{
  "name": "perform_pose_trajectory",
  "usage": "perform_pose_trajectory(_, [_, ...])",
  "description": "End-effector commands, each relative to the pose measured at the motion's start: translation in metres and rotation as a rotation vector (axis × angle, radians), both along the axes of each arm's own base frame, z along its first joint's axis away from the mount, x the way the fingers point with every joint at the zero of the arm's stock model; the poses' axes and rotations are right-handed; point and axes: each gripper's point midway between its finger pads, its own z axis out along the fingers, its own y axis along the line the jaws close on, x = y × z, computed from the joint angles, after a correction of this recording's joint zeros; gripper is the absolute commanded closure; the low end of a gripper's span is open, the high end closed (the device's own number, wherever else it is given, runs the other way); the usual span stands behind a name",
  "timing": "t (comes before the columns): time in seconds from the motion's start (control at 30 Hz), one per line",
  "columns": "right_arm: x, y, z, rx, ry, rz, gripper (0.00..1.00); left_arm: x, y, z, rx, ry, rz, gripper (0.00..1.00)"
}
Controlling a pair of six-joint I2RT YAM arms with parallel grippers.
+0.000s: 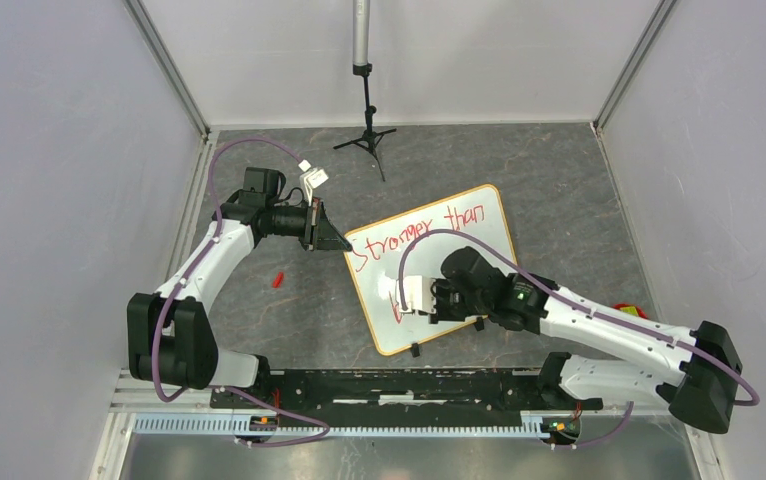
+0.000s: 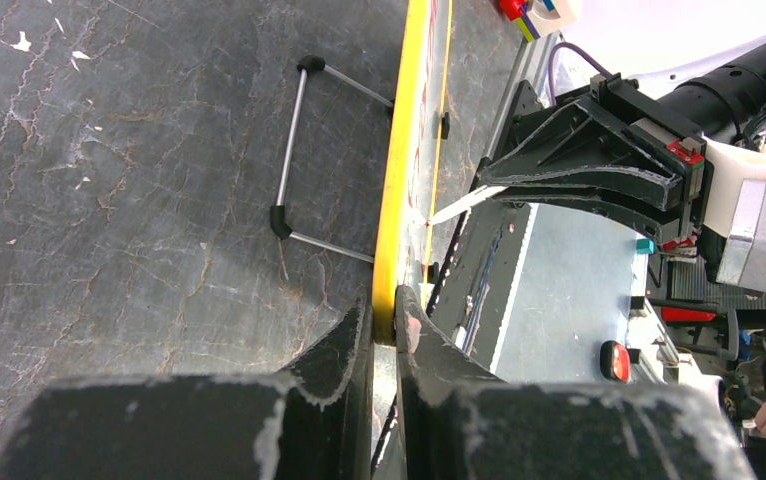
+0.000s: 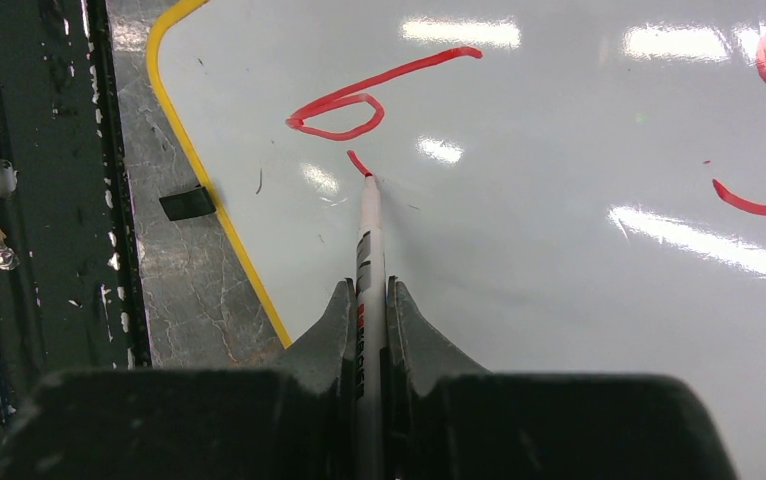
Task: Write a sentence on the whiteboard
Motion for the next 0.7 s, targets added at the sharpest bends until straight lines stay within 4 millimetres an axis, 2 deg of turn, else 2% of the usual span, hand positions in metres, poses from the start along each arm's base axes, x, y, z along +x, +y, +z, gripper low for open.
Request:
perform_pose_trajectory(0.0, [0.018,-0.008,0.012,-0.007,-0.066,-0.066,1.0,0.015,0.002,0.002,0.031,-0.061,0.022,0.98])
perform_pose_trajectory(0.17, [0.024,0.003,0.025,0.023,-0.077,-0.067,1.0,0.015,0.002,0.004,0.031,-0.066,0.024,0.98])
perform_pose_trajectory(0.33, [0.024,0.012,0.028,0.039,-0.064,-0.052,1.0,0.015,0.002,0.004,0.03,-0.064,0.024,0.97])
perform_pose_trajectory(0.67, [0.007,0.011,0.001,0.002,0.021,-0.002,1.0,0.016,0.003,0.003,0.032,-0.063,0.024,0.98])
